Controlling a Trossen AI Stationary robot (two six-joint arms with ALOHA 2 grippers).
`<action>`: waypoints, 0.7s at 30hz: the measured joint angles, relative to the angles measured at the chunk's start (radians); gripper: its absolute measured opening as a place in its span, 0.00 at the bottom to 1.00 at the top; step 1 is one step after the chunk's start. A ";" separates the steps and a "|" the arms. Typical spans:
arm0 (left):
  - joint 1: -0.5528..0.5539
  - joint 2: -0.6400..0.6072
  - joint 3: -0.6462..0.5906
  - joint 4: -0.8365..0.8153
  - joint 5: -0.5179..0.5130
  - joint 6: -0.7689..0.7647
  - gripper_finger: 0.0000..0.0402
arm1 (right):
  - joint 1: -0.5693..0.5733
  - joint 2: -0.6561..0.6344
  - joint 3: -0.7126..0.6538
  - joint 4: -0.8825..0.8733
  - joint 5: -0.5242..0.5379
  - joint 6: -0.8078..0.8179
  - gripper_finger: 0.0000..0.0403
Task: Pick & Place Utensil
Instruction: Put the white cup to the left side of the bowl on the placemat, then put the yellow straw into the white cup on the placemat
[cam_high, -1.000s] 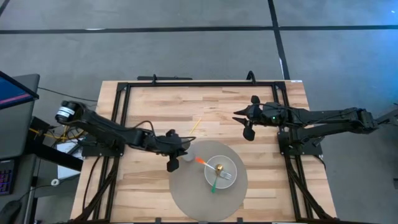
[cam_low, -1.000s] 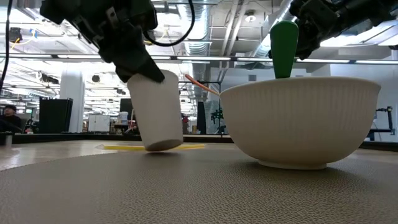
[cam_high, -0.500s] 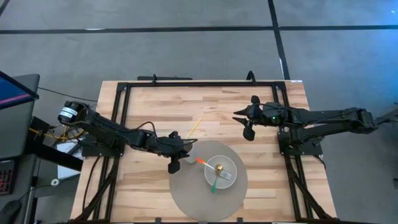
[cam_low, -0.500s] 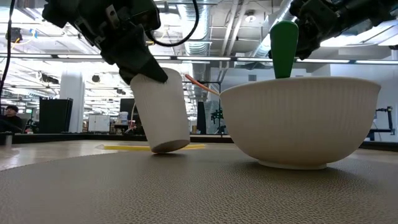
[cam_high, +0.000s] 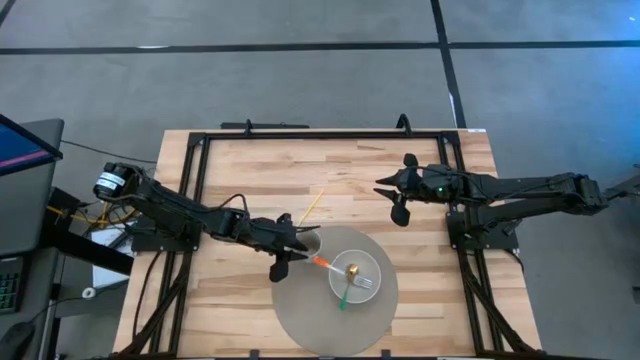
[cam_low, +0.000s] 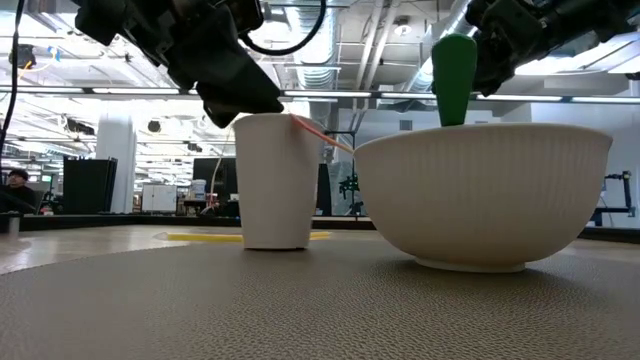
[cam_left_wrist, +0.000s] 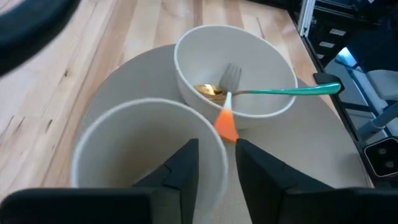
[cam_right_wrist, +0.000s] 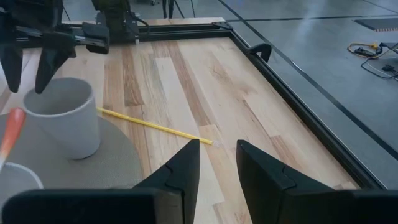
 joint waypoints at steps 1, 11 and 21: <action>0.000 0.000 0.000 0.001 0.000 0.000 0.27 | 0.000 0.000 0.000 0.000 0.000 0.000 0.24; 0.000 -0.103 0.000 0.001 0.000 0.000 0.29 | 0.000 0.000 0.000 0.000 0.000 0.000 0.24; -0.003 -0.345 0.000 -0.113 -0.005 -0.009 0.28 | 0.000 0.000 0.000 -0.004 -0.008 0.000 0.24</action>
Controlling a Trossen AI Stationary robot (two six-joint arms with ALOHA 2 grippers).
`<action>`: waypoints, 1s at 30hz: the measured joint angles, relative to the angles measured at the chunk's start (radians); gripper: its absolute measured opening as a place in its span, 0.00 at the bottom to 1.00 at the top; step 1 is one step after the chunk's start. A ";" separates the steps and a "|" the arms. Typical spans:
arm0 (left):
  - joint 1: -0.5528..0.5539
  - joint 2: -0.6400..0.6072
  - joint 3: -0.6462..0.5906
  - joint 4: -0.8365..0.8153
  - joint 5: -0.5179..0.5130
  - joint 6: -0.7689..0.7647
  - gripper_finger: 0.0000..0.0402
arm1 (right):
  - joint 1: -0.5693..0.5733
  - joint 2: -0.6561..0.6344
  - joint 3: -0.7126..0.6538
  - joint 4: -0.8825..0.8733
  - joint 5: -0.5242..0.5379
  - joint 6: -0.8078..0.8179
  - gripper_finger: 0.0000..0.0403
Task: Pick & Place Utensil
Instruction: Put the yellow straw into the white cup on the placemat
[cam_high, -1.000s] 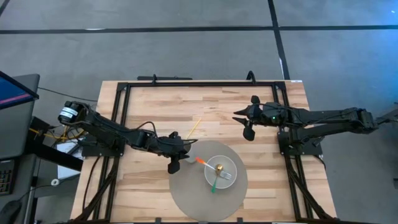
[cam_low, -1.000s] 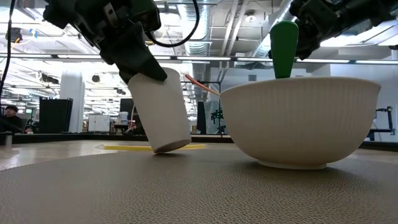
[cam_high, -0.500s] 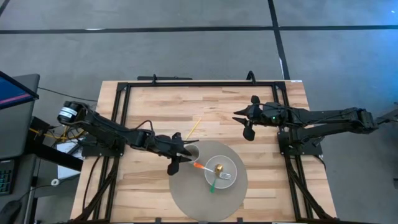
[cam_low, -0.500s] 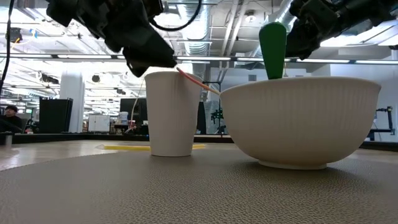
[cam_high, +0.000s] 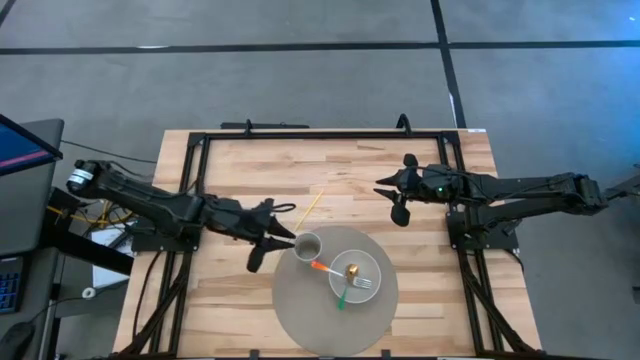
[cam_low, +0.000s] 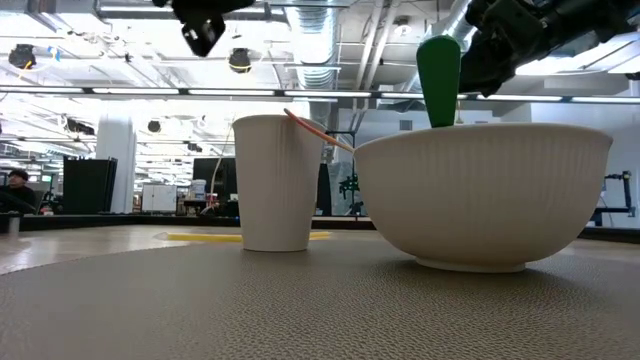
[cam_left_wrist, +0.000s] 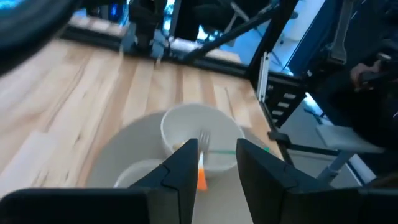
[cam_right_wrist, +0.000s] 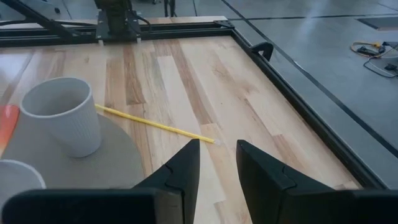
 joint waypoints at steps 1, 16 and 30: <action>0.000 -0.012 0.000 -0.031 -0.001 -0.019 0.28 | 0.000 0.000 0.000 -0.001 -0.011 0.000 0.24; 0.000 -0.025 -0.220 -0.137 -0.120 -0.293 0.28 | 0.000 0.000 0.000 -0.001 -0.069 0.000 0.24; 0.000 -0.025 -0.329 -0.074 -0.237 -0.422 0.28 | 0.000 0.000 0.000 -0.001 -0.069 0.007 0.24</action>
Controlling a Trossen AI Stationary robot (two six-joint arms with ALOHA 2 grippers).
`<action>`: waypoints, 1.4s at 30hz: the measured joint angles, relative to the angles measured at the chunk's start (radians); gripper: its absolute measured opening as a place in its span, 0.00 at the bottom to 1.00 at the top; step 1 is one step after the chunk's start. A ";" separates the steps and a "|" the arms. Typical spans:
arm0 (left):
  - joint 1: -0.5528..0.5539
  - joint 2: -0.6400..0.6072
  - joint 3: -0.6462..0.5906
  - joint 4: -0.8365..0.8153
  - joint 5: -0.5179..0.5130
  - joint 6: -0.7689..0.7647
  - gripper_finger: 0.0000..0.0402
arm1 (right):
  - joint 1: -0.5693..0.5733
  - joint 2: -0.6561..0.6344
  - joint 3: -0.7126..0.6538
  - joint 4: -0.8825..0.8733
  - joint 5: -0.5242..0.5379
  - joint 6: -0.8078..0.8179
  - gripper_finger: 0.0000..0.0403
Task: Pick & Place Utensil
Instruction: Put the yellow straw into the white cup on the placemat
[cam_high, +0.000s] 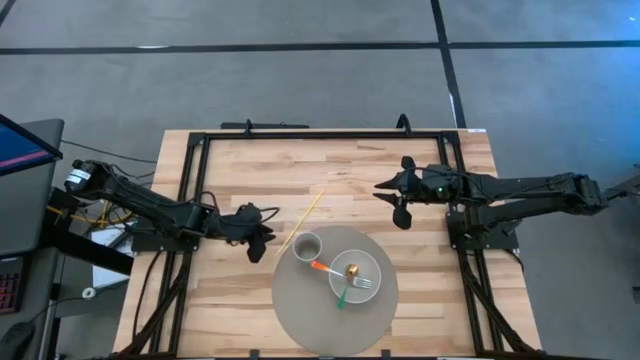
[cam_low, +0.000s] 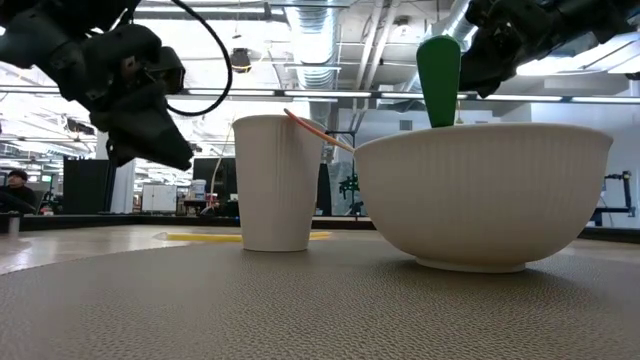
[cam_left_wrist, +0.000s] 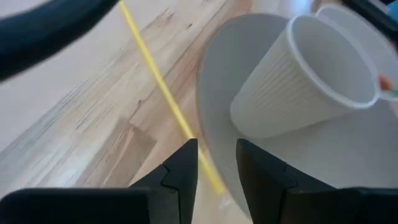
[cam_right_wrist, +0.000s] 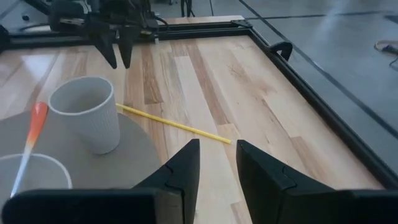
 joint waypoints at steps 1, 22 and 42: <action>0.000 0.000 0.000 0.015 -0.001 0.001 0.28 | 0.000 0.000 0.000 0.000 -0.003 0.017 0.24; -0.002 0.274 0.002 0.187 0.015 0.015 0.27 | 0.000 0.000 0.000 -0.001 -0.148 0.045 0.24; -0.050 0.442 0.056 0.236 -0.034 0.037 0.24 | 0.000 0.000 0.000 -0.002 -0.148 0.045 0.24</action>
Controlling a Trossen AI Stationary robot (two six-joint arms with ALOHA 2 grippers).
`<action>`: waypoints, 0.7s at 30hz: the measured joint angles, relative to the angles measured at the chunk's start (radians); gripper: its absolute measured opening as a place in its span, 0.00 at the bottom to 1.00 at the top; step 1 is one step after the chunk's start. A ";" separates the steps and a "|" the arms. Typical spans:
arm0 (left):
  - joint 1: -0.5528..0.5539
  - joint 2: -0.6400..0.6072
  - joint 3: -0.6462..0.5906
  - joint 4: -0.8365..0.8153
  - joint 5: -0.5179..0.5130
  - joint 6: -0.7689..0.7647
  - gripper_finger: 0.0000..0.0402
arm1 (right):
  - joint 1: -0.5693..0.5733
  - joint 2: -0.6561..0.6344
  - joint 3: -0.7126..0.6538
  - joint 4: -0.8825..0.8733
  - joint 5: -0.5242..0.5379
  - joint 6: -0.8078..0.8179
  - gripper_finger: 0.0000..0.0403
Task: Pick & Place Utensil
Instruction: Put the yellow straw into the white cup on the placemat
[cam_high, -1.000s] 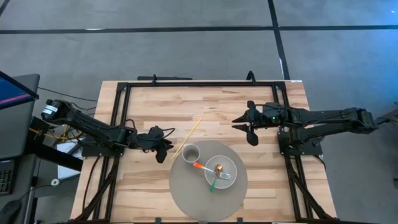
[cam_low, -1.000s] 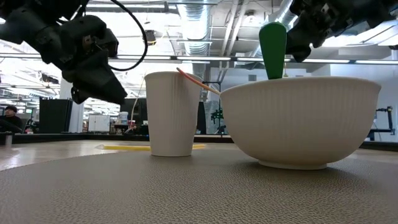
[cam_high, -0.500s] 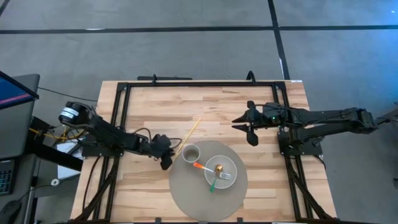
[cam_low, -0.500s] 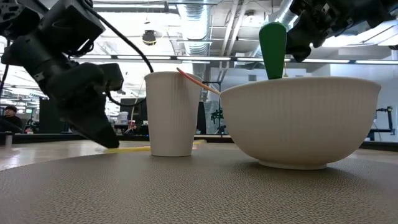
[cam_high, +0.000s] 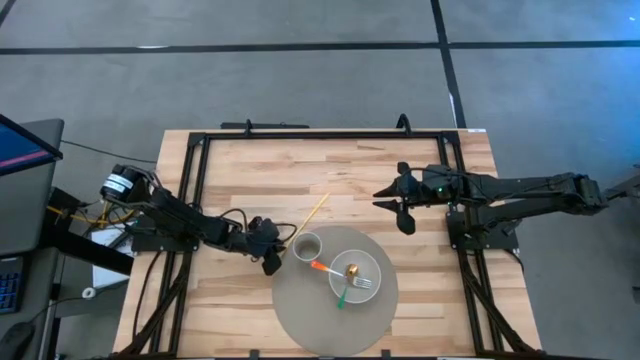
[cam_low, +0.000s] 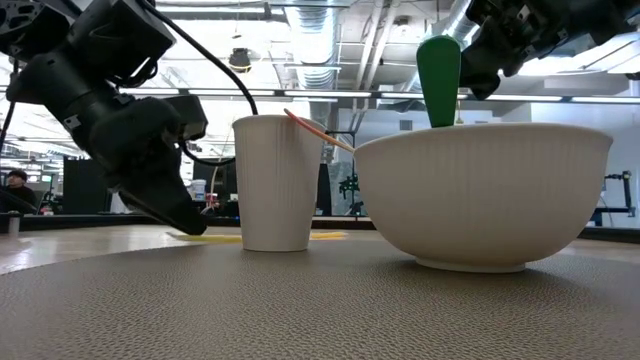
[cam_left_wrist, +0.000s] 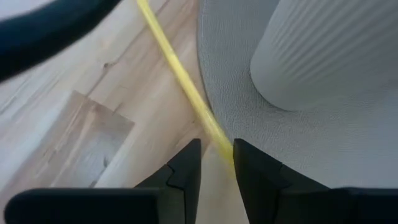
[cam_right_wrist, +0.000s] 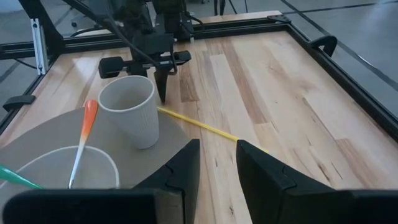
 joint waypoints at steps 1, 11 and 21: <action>0.000 -0.001 0.000 0.003 0.002 -0.001 0.24 | 0.000 0.000 0.000 0.000 0.000 0.000 0.24; 0.000 -0.001 0.000 0.009 0.008 0.012 0.28 | 0.000 0.000 0.000 0.000 -0.001 0.000 0.24; 0.001 -0.001 0.000 0.009 0.013 0.010 0.37 | 0.000 0.000 0.000 0.000 -0.003 0.000 0.24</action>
